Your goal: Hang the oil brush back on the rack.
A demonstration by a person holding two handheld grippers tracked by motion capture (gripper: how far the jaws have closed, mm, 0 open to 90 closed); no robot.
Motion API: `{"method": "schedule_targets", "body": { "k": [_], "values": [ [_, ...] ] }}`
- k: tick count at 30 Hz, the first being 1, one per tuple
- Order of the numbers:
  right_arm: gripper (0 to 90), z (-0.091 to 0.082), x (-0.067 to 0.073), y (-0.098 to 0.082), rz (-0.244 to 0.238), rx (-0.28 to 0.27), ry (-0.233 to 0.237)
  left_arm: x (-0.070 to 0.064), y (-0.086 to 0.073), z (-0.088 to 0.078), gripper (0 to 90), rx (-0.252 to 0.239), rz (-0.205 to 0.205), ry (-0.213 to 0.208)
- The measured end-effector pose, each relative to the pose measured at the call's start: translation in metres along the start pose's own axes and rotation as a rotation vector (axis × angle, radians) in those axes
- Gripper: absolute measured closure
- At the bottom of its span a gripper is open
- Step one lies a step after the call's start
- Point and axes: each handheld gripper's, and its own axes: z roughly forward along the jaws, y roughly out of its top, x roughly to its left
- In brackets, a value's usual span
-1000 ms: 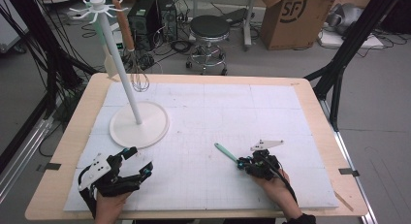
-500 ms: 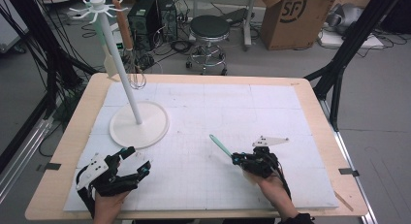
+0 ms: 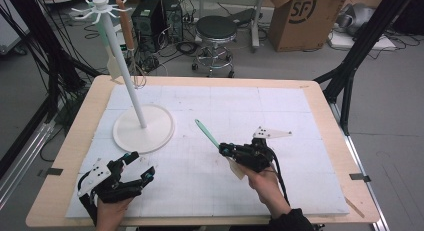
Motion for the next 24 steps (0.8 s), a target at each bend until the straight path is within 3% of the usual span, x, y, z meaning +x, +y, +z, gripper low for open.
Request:
{"method": "schedule_targets", "body": {
  "k": [6,24],
  "values": [
    [82.9,0.014,0.010,0.023,0.002,-0.072,0.047,0.001,0.000,-0.002,17.8,-0.001,-0.002,-0.002],
    [82.9,0.040,0.035,0.079,-0.020,-0.170,0.137,0.002,0.000,-0.005,17.7,0.001,0.005,-0.006]
  ]
}}
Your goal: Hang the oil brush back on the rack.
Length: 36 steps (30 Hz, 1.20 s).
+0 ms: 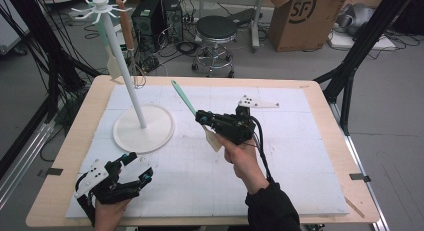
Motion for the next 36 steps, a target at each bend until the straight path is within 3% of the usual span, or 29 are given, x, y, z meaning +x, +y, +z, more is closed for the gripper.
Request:
{"method": "schedule_targets", "body": {
  "k": [17,26,31,36],
  "values": [
    [83.0,0.029,0.013,0.040,-0.004,-0.101,0.061,0.001,0.000,0.000,17.5,-0.002,0.003,-0.012],
    [83.0,0.053,0.027,0.063,-0.018,-0.110,0.088,-0.002,-0.001,0.004,17.5,0.004,0.009,-0.019],
    [83.0,0.065,0.039,0.074,-0.069,-0.113,0.080,0.000,-0.002,0.006,17.4,0.007,0.004,-0.017],
    [83.0,0.071,0.045,0.085,-0.082,-0.116,0.078,0.000,-0.001,0.005,17.4,0.002,0.000,-0.018]
  ]
}}
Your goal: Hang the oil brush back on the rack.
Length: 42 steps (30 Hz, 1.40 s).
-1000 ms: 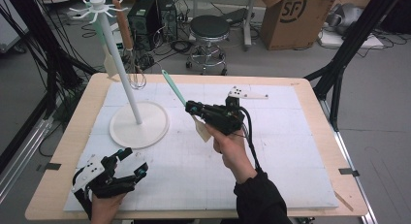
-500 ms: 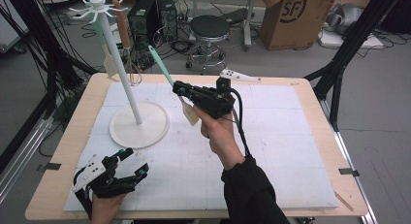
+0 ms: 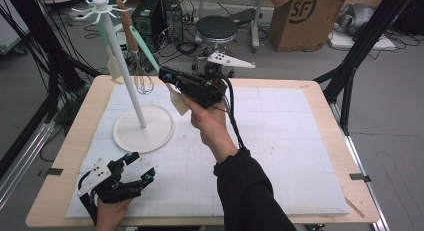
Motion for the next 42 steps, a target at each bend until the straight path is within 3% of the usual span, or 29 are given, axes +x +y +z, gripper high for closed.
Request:
{"method": "schedule_targets", "body": {
  "k": [12,42],
  "values": [
    [82.9,0.017,0.007,0.016,-0.021,0.005,-0.011,0.001,0.000,-0.001,17.4,-0.001,-0.006,0.003],
    [82.9,0.043,0.002,0.015,-0.031,0.040,-0.072,0.000,0.001,-0.003,17.4,-0.008,-0.005,-0.006]
  ]
}}
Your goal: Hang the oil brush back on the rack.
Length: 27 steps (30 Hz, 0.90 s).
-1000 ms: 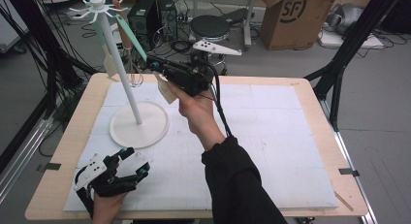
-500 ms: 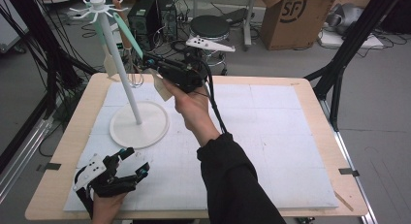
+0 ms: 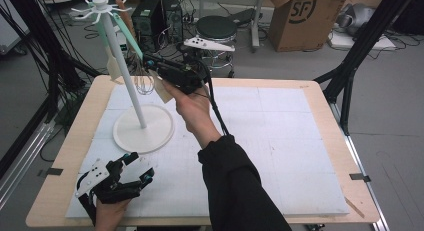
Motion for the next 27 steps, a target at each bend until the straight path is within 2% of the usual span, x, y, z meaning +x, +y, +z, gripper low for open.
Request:
{"method": "schedule_targets", "body": {
  "k": [13,15,16,18,19,21,24,27],
  "values": [
    [81.4,0.008,-0.002,-0.005,0.012,0.018,-0.003,-0.001,0.000,-0.001,17.3,-0.002,0.004,-0.001],
    [79.7,0.009,-0.003,-0.006,0.026,0.016,0.002,-0.001,0.000,-0.001,17.3,-0.002,0.004,-0.002],
    [76.5,0.009,-0.003,-0.007,0.028,0.016,0.001,-0.001,0.000,-0.001,17.4,-0.004,0.003,-0.002],
    [63.3,0.010,-0.004,-0.008,0.038,0.020,-0.005,-0.001,0.000,-0.001,17.3,-0.003,0.004,-0.003],
    [59.5,0.011,-0.006,-0.008,0.040,0.026,-0.009,-0.001,0.000,-0.001,17.3,-0.001,0.005,-0.003],
    [58.6,0.010,-0.007,-0.009,0.040,0.040,-0.028,-0.001,0.000,-0.001,17.4,0.000,0.005,-0.002],
    [44.9,0.008,-0.007,-0.011,0.040,0.053,-0.041,0.000,0.000,-0.001,17.3,0.000,0.005,-0.001],
    [37.2,0.006,-0.007,-0.015,0.034,0.078,-0.059,0.000,0.000,-0.002,17.4,-0.006,-0.005,-0.003]
  ]
}}
